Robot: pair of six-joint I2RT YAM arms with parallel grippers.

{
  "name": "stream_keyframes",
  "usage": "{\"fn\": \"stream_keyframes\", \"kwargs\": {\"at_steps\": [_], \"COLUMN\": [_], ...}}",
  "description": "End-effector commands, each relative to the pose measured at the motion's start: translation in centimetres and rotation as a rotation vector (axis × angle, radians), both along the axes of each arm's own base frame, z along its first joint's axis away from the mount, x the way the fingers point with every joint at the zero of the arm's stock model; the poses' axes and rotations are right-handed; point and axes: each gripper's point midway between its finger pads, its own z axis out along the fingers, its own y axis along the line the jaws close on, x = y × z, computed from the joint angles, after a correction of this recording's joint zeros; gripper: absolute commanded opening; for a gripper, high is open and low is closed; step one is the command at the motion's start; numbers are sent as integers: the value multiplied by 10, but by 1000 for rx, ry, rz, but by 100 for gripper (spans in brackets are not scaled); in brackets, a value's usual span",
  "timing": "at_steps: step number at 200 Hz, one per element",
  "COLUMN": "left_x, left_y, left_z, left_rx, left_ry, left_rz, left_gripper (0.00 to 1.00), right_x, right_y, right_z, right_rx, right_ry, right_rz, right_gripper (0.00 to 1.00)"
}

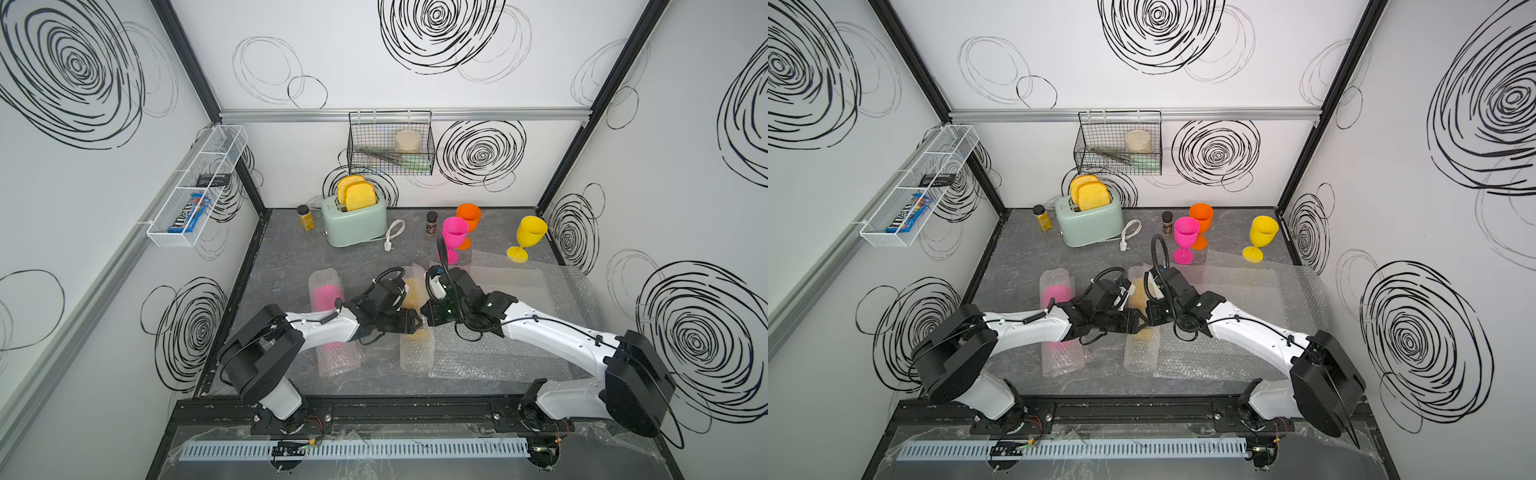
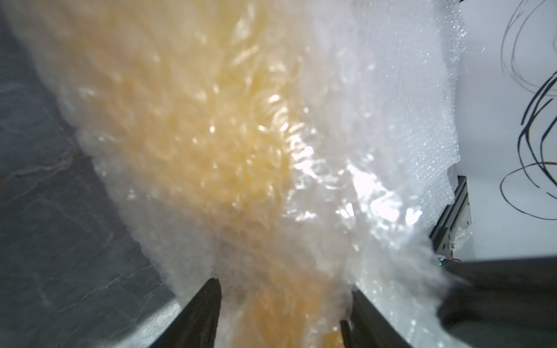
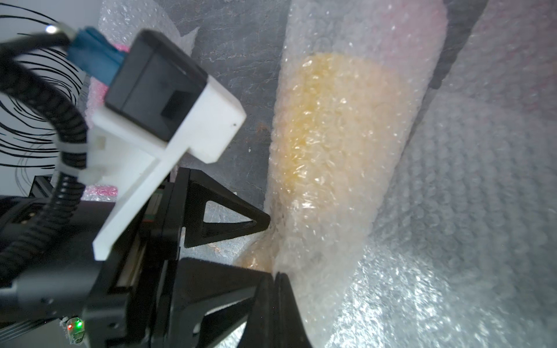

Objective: Unpack wine glasses from bubble wrap
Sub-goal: Unwrap the bubble wrap.

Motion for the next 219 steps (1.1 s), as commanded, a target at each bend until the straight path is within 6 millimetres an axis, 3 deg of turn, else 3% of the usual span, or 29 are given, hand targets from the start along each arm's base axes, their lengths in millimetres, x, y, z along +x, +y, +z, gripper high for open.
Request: {"fn": "stream_keyframes", "kwargs": {"at_steps": [1, 58, 125, 158, 219], "left_x": [5, 5, 7, 11, 21], "left_y": [5, 9, 19, 23, 38], "left_z": [-8, -13, -15, -14, -11], "left_rx": [62, 69, 104, 117, 201], "left_ry": [-16, 0, -9, -21, -72], "left_rz": [4, 5, 20, 28, 54], "left_gripper": [65, 65, 64, 64, 64], "right_x": [5, 10, 6, 6, -1], "right_y": [-2, -20, -28, -26, -20], "right_z": [15, 9, -3, 2, -11], "right_rx": [52, 37, 6, 16, 39], "right_ry": [-29, -30, -18, -27, 21], "right_rz": [-21, -63, -75, -66, -50], "right_gripper": [4, 4, 4, 4, 4]}}
